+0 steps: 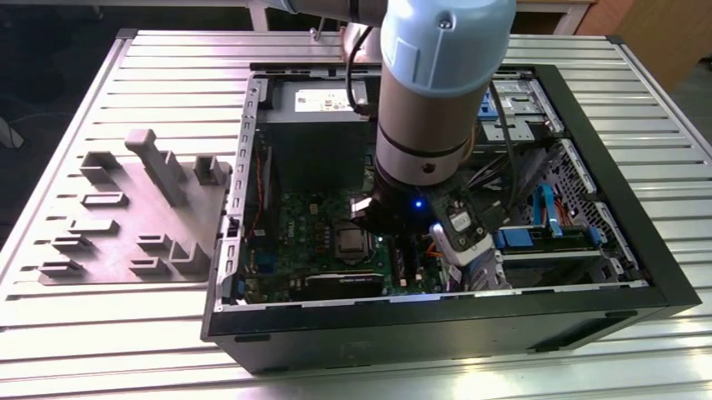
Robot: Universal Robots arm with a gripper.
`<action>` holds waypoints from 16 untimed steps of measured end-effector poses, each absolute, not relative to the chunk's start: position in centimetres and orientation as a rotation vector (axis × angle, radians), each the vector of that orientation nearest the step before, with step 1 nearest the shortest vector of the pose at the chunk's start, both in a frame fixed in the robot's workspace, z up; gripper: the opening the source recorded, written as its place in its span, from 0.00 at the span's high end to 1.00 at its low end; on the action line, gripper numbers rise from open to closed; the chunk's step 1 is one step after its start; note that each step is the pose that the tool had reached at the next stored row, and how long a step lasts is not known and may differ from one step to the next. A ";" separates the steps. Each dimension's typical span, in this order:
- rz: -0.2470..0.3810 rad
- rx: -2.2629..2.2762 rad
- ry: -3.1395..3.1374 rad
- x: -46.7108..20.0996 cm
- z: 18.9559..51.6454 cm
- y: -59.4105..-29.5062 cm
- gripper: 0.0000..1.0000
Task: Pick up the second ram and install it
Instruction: 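Press down the second ram until it locks into place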
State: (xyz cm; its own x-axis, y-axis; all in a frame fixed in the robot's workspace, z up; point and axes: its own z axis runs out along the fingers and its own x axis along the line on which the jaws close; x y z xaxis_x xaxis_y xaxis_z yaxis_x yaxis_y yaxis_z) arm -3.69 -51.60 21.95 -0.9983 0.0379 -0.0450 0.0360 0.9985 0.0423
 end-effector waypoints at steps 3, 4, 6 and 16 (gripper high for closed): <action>0.065 0.057 3.095 -3.7 21.9 -51.6 0.90; 0.065 0.057 3.094 -3.7 21.9 -51.6 0.90; 0.065 0.057 3.094 -3.7 21.9 -51.6 0.90; 0.069 0.057 3.094 -3.7 21.6 -51.6 0.90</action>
